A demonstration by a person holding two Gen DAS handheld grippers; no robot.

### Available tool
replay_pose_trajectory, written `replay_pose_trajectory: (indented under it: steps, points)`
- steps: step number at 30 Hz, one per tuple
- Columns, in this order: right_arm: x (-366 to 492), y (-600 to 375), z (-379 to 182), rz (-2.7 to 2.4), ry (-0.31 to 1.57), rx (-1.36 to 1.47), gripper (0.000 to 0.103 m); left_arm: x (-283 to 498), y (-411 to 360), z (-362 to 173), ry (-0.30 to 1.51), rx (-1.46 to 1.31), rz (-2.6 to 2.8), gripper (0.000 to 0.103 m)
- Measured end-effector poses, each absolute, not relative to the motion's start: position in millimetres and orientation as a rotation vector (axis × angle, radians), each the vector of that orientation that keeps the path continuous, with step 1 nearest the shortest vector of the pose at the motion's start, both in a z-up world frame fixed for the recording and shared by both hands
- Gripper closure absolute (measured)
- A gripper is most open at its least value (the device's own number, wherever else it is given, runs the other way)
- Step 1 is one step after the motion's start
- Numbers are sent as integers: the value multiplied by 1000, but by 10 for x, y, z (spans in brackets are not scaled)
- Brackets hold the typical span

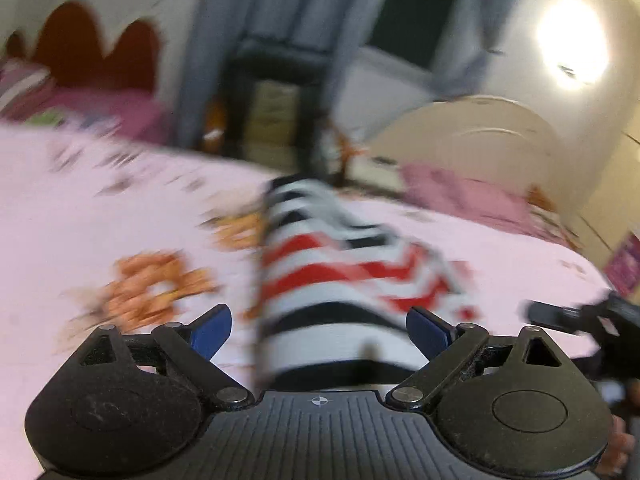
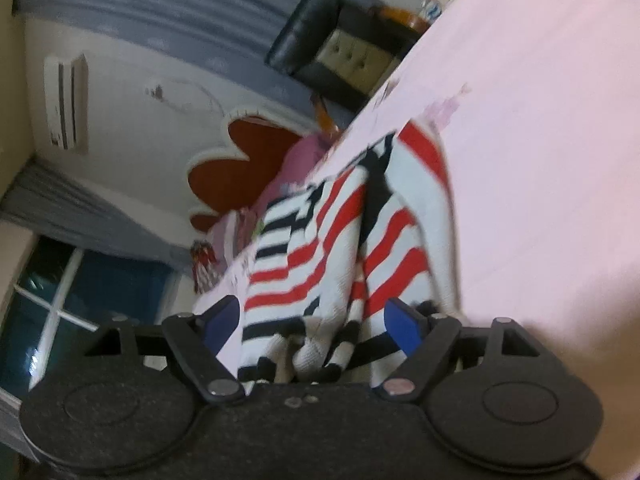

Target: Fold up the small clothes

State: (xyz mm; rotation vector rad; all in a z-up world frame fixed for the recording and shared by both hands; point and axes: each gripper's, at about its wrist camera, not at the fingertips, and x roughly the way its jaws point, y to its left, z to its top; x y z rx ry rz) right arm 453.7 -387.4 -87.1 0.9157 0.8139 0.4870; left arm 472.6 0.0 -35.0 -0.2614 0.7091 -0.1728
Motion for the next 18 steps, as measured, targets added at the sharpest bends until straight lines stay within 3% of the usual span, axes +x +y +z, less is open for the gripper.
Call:
replay_pose_trajectory:
  steps: [8,13,16,18]
  points:
    - [4870,-3360,-879,479,929,752,25,4767,43,-905,786,-418,-200,9]
    - [4978,-3047,-745,452,914,477,69,4915,-46,-1012,803,-401,-245,9]
    - [4893,-2878,-628,452,850,294,82,4979,-45,-941,788,-379,-255,9]
    - [4780,-2818,-535,461,781,201,84,4989,-14,-854,745,-383,-240,9]
